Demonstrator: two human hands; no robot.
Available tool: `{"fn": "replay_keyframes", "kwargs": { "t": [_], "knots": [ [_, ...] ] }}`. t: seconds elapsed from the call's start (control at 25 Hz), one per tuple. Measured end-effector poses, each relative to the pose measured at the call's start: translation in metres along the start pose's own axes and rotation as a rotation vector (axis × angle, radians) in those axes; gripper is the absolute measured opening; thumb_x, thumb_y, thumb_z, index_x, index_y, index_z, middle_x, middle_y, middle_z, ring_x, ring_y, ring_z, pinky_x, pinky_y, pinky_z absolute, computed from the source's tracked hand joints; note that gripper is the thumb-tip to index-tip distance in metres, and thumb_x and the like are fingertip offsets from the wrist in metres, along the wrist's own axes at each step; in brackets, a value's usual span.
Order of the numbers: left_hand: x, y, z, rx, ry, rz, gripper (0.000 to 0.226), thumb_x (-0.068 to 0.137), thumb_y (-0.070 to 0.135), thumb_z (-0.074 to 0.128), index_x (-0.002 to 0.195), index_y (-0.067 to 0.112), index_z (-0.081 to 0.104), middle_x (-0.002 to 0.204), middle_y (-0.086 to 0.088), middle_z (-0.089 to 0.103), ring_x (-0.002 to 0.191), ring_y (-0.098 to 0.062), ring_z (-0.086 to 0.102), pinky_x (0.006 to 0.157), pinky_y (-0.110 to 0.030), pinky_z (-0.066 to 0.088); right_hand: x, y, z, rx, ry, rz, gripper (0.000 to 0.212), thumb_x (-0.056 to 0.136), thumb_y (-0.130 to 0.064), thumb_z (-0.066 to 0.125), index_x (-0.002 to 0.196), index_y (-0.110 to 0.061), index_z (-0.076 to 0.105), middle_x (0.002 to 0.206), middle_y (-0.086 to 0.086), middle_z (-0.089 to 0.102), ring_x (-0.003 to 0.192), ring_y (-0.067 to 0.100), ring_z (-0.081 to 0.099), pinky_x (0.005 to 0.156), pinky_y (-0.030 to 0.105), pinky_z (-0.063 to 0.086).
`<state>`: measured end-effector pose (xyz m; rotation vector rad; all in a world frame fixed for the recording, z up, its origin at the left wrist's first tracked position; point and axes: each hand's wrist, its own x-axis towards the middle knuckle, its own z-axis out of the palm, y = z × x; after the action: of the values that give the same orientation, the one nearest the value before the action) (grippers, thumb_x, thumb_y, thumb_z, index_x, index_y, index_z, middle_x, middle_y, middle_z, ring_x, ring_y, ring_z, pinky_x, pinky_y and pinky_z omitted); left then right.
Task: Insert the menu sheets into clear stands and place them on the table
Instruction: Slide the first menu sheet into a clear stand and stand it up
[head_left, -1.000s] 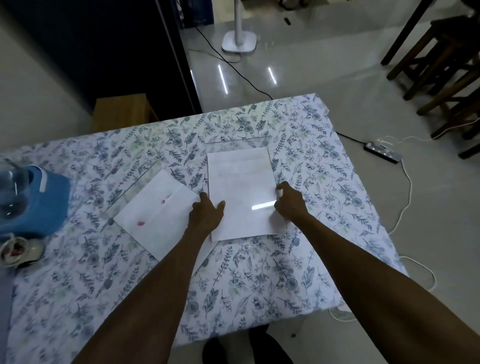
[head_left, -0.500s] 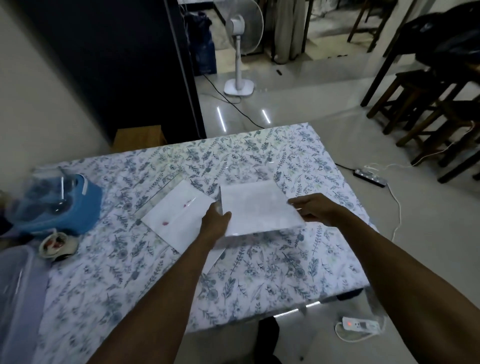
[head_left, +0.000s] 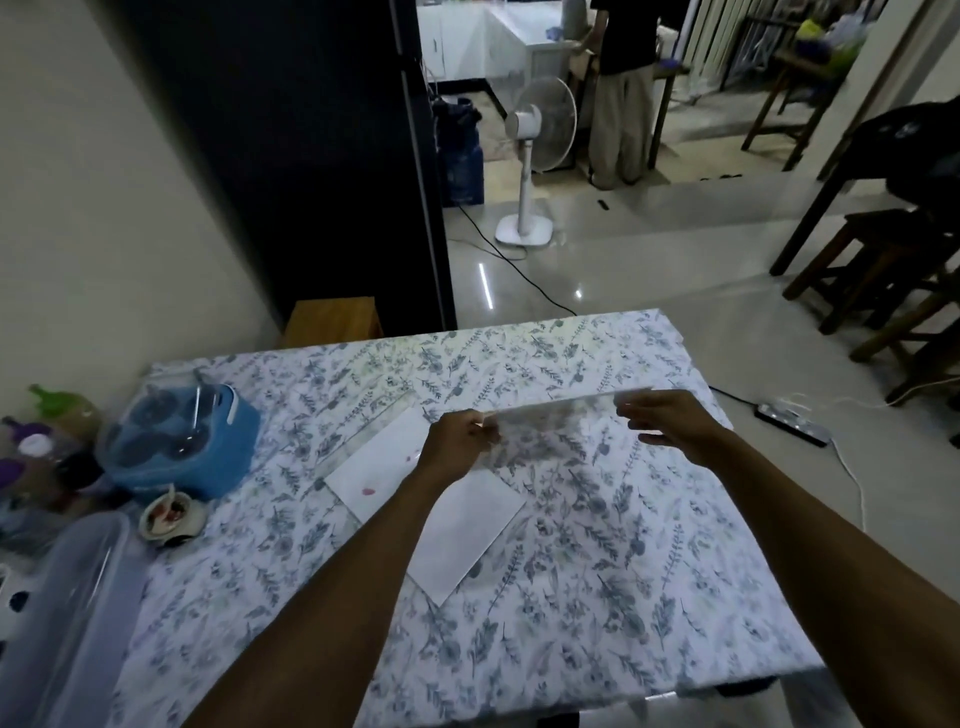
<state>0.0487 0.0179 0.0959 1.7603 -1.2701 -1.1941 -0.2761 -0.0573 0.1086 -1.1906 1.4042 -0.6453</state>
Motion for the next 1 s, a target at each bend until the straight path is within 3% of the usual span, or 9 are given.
{"fn": "replay_keyframes", "kwargs": {
  "t": [0.08, 0.28, 0.4, 0.52, 0.68, 0.88, 1.0],
  "knots": [
    [0.022, 0.011, -0.006, 0.004, 0.023, -0.009, 0.017, 0.089, 0.003, 0.06, 0.09, 0.011, 0.075, 0.079, -0.007, 0.076, 0.079, -0.031, 0.074, 0.086, -0.058, 0.059, 0.023, -0.016, 0.0, -0.037, 0.016, -0.047, 0.025, 0.085, -0.025, 0.076, 0.104, -0.009, 0.076, 0.104, 0.013, 0.074, 0.087, 0.023, 0.067, 0.084, 0.04, 0.054],
    [0.067, 0.041, -0.011, 0.2, 0.166, -0.048, 0.012, 0.094, 0.019, 0.059, 0.089, 0.025, 0.068, 0.08, 0.001, 0.077, 0.078, -0.023, 0.076, 0.063, -0.037, 0.057, 0.085, -0.038, 0.005, -0.136, 0.048, -0.126, 0.018, 0.081, -0.03, 0.079, 0.094, -0.017, 0.078, 0.09, 0.007, 0.075, 0.082, 0.02, 0.067, 0.069, 0.033, 0.053],
    [0.09, 0.044, -0.007, 0.243, 0.247, -0.081, 0.014, 0.095, 0.029, 0.059, 0.082, 0.03, 0.064, 0.075, 0.008, 0.075, 0.074, -0.015, 0.074, 0.067, -0.036, 0.057, 0.112, -0.04, 0.008, -0.251, 0.042, -0.181, 0.015, 0.083, -0.029, 0.077, 0.091, -0.017, 0.078, 0.076, -0.002, 0.072, 0.072, 0.016, 0.062, 0.06, 0.029, 0.05],
    [0.106, 0.044, -0.005, 0.253, 0.276, -0.11, 0.015, 0.097, 0.037, 0.059, 0.084, 0.03, 0.062, 0.073, 0.008, 0.075, 0.074, -0.014, 0.074, 0.077, -0.038, 0.058, 0.133, -0.037, 0.012, -0.318, 0.05, -0.23, 0.01, 0.083, -0.032, 0.076, 0.086, -0.023, 0.077, 0.075, -0.011, 0.071, 0.07, 0.012, 0.064, 0.066, 0.032, 0.051],
    [0.122, 0.041, -0.004, 0.279, 0.281, -0.123, 0.024, 0.097, 0.042, 0.057, 0.08, 0.025, 0.058, 0.071, 0.007, 0.075, 0.073, -0.015, 0.074, 0.076, -0.04, 0.057, 0.148, -0.031, 0.014, -0.36, 0.051, -0.254, 0.013, 0.084, -0.038, 0.075, 0.087, -0.026, 0.076, 0.078, -0.013, 0.074, 0.07, 0.008, 0.065, 0.067, 0.037, 0.053],
    [0.123, 0.031, 0.0, 0.284, 0.268, -0.092, 0.026, 0.099, 0.048, 0.053, 0.091, 0.024, 0.06, 0.074, 0.005, 0.075, 0.072, -0.013, 0.075, 0.077, -0.042, 0.06, 0.153, -0.02, 0.014, -0.374, 0.04, -0.254, 0.014, 0.081, -0.047, 0.074, 0.08, -0.034, 0.074, 0.076, -0.015, 0.074, 0.074, 0.01, 0.066, 0.072, 0.046, 0.058],
    [0.12, 0.03, -0.001, 0.228, 0.236, -0.079, 0.024, 0.098, 0.048, 0.054, 0.089, 0.025, 0.058, 0.074, 0.003, 0.076, 0.072, -0.016, 0.076, 0.079, -0.049, 0.061, 0.148, -0.021, 0.015, -0.378, 0.056, -0.246, 0.015, 0.082, -0.044, 0.074, 0.084, -0.029, 0.076, 0.078, -0.011, 0.074, 0.072, 0.009, 0.066, 0.074, 0.048, 0.06]
  ]
}}
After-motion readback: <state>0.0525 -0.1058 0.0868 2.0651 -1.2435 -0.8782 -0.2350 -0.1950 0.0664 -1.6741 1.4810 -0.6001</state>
